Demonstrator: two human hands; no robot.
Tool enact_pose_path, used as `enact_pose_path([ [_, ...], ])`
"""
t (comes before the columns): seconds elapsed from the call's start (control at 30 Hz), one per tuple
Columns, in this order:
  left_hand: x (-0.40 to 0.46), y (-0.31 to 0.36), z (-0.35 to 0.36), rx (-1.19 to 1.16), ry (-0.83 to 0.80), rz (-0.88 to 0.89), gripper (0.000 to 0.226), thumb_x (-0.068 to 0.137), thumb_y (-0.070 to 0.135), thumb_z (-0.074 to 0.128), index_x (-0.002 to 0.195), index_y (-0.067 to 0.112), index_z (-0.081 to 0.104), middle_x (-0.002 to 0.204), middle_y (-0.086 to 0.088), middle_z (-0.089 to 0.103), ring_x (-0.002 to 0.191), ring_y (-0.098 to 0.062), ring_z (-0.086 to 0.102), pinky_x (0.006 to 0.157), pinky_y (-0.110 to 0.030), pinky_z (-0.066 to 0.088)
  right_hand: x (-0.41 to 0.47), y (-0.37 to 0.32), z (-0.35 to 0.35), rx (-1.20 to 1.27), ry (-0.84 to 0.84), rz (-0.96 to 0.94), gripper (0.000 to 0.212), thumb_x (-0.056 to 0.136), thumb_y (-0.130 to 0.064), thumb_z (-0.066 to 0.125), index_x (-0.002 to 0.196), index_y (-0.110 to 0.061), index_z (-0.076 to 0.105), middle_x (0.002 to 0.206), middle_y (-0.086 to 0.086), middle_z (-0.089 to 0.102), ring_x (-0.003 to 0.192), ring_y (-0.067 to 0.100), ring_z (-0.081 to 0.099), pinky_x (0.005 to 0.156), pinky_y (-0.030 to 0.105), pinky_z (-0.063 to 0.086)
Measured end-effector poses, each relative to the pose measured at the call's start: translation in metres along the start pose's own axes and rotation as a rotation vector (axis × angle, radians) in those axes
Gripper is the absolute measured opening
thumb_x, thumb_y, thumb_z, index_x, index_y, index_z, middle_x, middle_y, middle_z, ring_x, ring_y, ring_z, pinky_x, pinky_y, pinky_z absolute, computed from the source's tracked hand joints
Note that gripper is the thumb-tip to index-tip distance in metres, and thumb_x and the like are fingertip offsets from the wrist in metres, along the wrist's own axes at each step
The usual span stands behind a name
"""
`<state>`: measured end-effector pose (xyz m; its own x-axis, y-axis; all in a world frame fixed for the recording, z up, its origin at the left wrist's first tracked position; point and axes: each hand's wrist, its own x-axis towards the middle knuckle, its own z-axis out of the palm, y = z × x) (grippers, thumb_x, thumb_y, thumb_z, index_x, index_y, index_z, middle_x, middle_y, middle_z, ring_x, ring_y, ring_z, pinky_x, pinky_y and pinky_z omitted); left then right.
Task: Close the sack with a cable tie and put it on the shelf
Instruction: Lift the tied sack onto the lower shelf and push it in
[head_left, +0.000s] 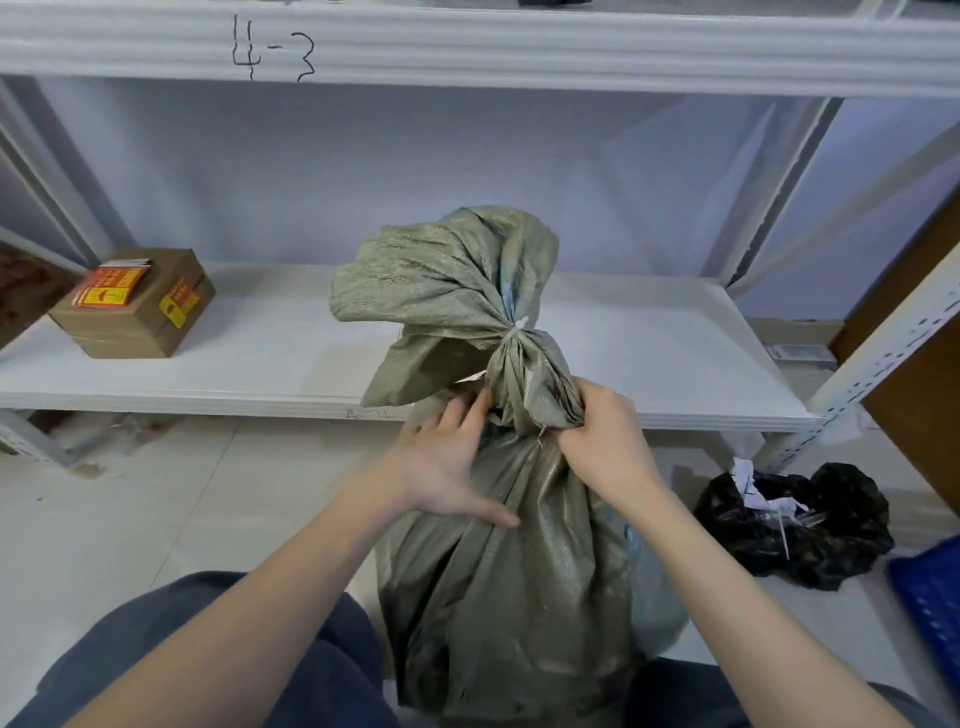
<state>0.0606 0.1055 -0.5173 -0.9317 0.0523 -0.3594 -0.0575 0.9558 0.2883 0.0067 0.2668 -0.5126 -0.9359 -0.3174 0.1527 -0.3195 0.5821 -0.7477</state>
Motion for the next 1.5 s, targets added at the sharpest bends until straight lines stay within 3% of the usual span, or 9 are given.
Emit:
enact_pose_path([
  [0.2, -0.001, 0.023, 0.001, -0.068, 0.327, 0.064, 0.138, 0.052, 0.070, 0.075, 0.150, 0.017, -0.006, 0.159, -0.008, 0.005, 0.146, -0.027, 0.011, 0.118, -0.044, 0.016, 0.006, -0.024, -0.023, 0.068, 0.105, -0.100, 0.026, 0.070, 0.006, 0.052, 0.077, -0.016, 0.062, 0.075, 0.003, 0.070, 0.081, 0.021, 0.064, 0.066, 0.032, 0.045],
  [0.4, -0.012, 0.037, -0.039, -0.167, 0.564, 0.100, 0.137, 0.046, 0.062, 0.082, 0.150, 0.018, 0.005, 0.157, -0.009, 0.017, 0.142, -0.029, 0.025, 0.112, -0.045, 0.031, 0.017, -0.056, -0.057, 0.126, 0.140, -0.216, 0.038, 0.069, 0.010, 0.050, 0.080, -0.025, 0.059, 0.077, -0.001, 0.067, 0.081, 0.009, 0.057, 0.062, 0.026, 0.041],
  [0.57, -0.018, 0.047, -0.072, -0.193, 0.717, 0.106, 0.129, 0.052, 0.055, 0.084, 0.149, 0.016, 0.010, 0.154, -0.009, 0.024, 0.138, -0.031, 0.034, 0.106, -0.044, 0.039, 0.030, -0.092, -0.083, 0.139, 0.180, -0.332, 0.042, 0.069, 0.015, 0.051, 0.080, -0.026, 0.056, 0.072, -0.007, 0.063, 0.070, -0.011, 0.050, 0.057, 0.004, 0.038],
  [0.67, -0.019, 0.047, -0.090, -0.239, 0.799, 0.147, 0.123, 0.054, 0.051, 0.086, 0.148, 0.016, 0.014, 0.153, -0.008, 0.028, 0.137, -0.029, 0.035, 0.106, -0.043, 0.039, 0.036, -0.108, -0.095, 0.140, 0.200, -0.384, 0.039, 0.069, 0.015, 0.049, 0.075, -0.024, 0.055, 0.067, -0.012, 0.060, 0.059, -0.020, 0.048, 0.055, 0.004, 0.036],
  [0.77, -0.021, 0.048, -0.107, -0.276, 0.832, 0.188, 0.120, 0.056, 0.048, 0.086, 0.149, 0.017, 0.015, 0.153, -0.006, 0.029, 0.137, -0.026, 0.035, 0.106, -0.042, 0.039, 0.041, -0.120, -0.104, 0.135, 0.228, -0.418, 0.036, 0.070, 0.012, 0.049, 0.080, -0.021, 0.062, 0.071, -0.009, 0.065, 0.063, -0.017, 0.048, 0.062, 0.017, 0.041],
  [1.03, -0.025, 0.054, -0.151, -0.180, 0.963, 0.271, 0.107, 0.062, 0.032, 0.084, 0.147, 0.014, 0.023, 0.148, -0.008, 0.036, 0.127, -0.031, 0.044, 0.099, -0.040, 0.043, 0.051, -0.146, -0.129, 0.164, 0.287, -0.522, 0.043, 0.074, 0.010, 0.049, 0.089, -0.027, 0.062, 0.076, -0.018, 0.064, 0.074, -0.014, 0.055, 0.068, 0.012, 0.043],
  [1.23, 0.009, 0.052, -0.133, -0.007, 0.909, 0.160, 0.087, 0.073, 0.018, 0.073, 0.145, 0.014, 0.024, 0.148, -0.008, 0.032, 0.120, -0.036, 0.049, 0.084, -0.040, 0.042, 0.072, -0.115, -0.108, 0.106, 0.223, -0.418, 0.045, 0.073, 0.010, 0.051, 0.103, -0.019, 0.065, 0.092, -0.006, 0.067, 0.097, 0.012, 0.062, 0.073, 0.018, 0.041],
  [1.33, 0.028, 0.050, -0.123, -0.028, 0.945, 0.181, 0.078, 0.072, 0.009, 0.068, 0.142, 0.011, 0.032, 0.139, -0.012, 0.040, 0.111, -0.040, 0.052, 0.084, -0.042, 0.043, 0.080, -0.103, -0.103, 0.156, 0.217, -0.374, 0.048, 0.073, 0.011, 0.054, 0.112, -0.016, 0.063, 0.103, -0.001, 0.067, 0.103, 0.014, 0.060, 0.079, 0.013, 0.039],
  [1.5, 0.058, 0.045, -0.122, -0.079, 1.056, 0.203, 0.065, 0.068, 0.000, 0.067, 0.129, 0.005, 0.048, 0.125, -0.018, 0.054, 0.103, -0.043, 0.055, 0.090, -0.048, 0.047, 0.087, -0.094, -0.102, 0.075, 0.144, -0.380, 0.056, 0.075, -0.005, 0.061, 0.126, -0.023, 0.047, 0.118, -0.003, 0.058, 0.114, 0.013, 0.053, 0.092, 0.024, 0.040],
])
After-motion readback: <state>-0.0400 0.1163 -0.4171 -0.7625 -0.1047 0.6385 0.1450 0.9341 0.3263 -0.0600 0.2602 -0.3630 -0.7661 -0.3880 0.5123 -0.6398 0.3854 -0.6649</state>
